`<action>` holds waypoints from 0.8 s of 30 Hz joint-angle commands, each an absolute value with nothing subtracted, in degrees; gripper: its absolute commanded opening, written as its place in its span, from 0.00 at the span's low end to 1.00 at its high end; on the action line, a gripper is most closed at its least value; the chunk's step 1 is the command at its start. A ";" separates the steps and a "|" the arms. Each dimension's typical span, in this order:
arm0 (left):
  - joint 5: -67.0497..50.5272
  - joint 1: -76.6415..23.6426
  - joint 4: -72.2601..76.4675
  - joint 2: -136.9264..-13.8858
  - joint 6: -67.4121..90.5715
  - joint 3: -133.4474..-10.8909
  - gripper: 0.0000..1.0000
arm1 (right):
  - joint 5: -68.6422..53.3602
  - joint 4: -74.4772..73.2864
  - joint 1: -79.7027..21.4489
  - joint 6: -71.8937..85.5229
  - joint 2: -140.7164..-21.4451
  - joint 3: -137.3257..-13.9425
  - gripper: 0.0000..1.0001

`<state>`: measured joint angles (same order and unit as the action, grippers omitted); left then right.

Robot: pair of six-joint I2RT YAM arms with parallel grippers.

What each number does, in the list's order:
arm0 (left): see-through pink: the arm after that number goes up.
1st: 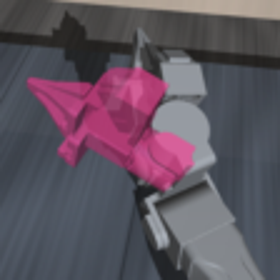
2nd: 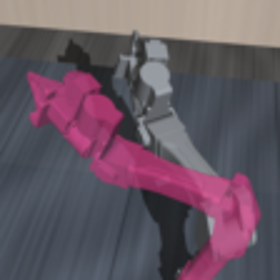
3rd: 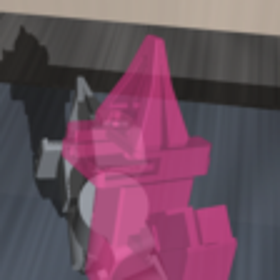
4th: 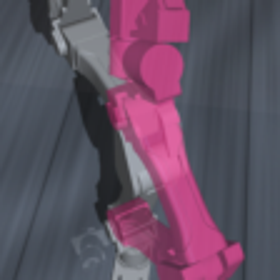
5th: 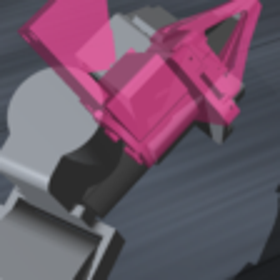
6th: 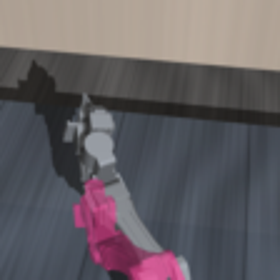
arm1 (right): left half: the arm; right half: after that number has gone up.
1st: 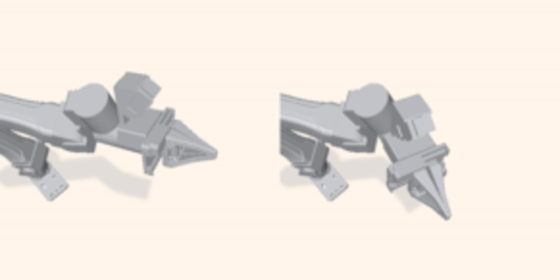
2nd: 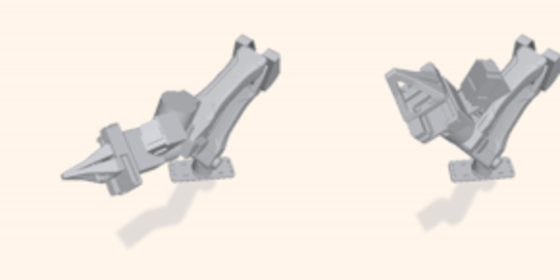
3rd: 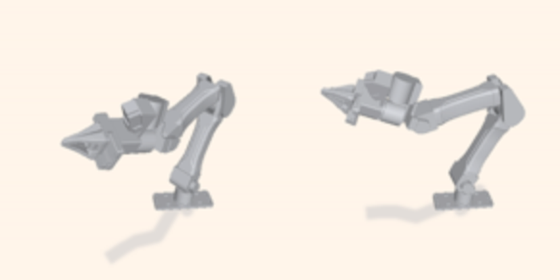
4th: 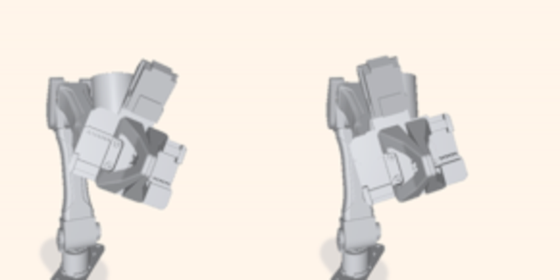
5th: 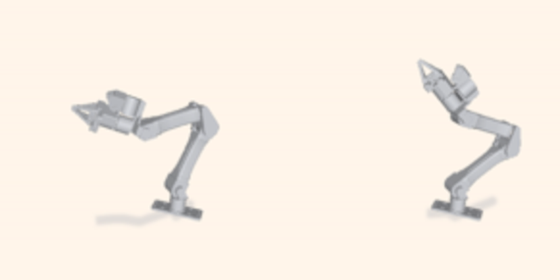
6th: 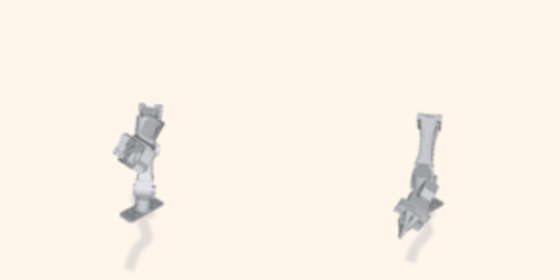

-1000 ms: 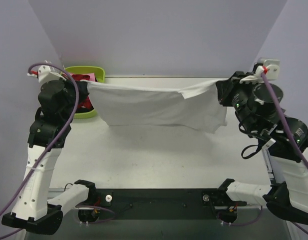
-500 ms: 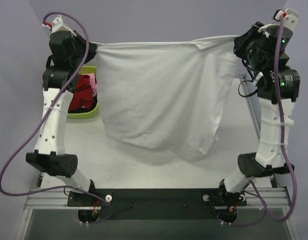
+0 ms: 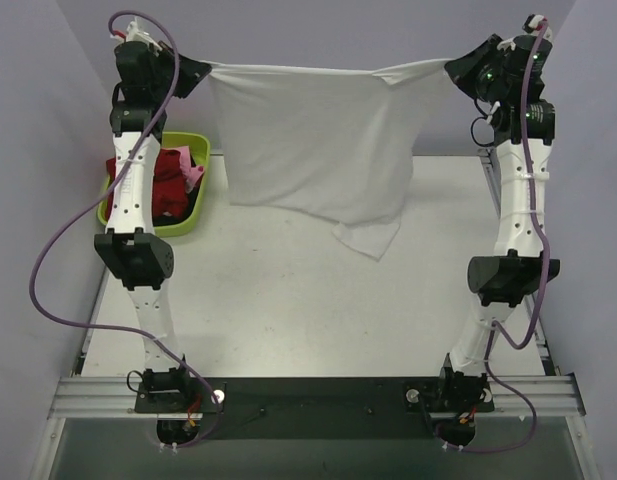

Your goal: Fold and stack the t-shirts

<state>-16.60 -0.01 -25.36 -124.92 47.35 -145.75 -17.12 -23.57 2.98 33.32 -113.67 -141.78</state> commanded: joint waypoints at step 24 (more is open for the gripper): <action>-3.21 -5.97 3.53 -83.51 42.89 -53.98 0.00 | -10.92 5.72 -6.67 31.02 -58.99 -38.52 0.00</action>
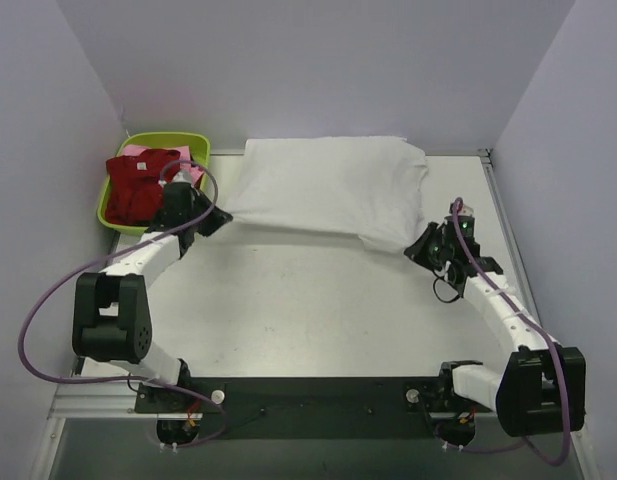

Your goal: Fold and stack the t-shirts

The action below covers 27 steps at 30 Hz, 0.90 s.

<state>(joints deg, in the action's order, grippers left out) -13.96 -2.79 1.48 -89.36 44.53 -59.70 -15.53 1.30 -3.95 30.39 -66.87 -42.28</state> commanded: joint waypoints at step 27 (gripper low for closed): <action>6.50 -11.42 -15.82 -45.62 52.91 -22.59 0.00 | -3.07 -28.55 -30.48 41.83 -32.87 -25.67 0.00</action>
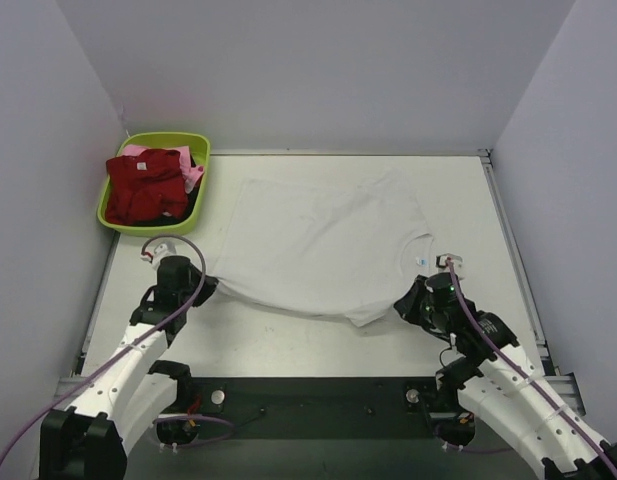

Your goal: Fold and stack the t-shirts

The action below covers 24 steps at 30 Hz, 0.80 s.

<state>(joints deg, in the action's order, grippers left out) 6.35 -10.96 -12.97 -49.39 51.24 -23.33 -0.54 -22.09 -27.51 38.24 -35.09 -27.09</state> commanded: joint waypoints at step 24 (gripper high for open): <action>5.27 -11.95 -18.72 -47.11 54.14 -24.60 0.00 | -4.57 -37.17 -53.52 50.01 -45.27 -26.19 0.00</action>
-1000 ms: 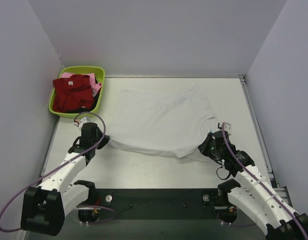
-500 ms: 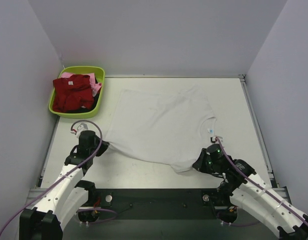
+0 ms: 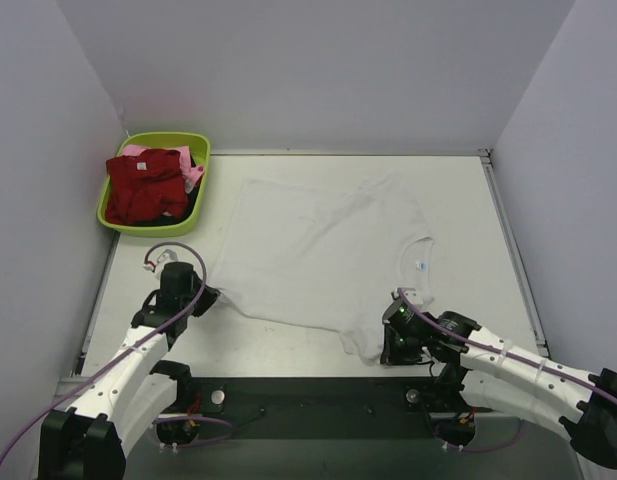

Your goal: Fold and stack the t-shirts

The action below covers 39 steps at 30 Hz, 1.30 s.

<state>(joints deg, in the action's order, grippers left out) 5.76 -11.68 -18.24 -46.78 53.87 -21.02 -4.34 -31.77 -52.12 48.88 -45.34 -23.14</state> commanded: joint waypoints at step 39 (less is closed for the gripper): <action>-4.75 -16.52 -10.63 -92.43 46.14 -58.52 0.93 | 11.87 -22.68 -27.00 35.42 -84.98 -55.28 0.83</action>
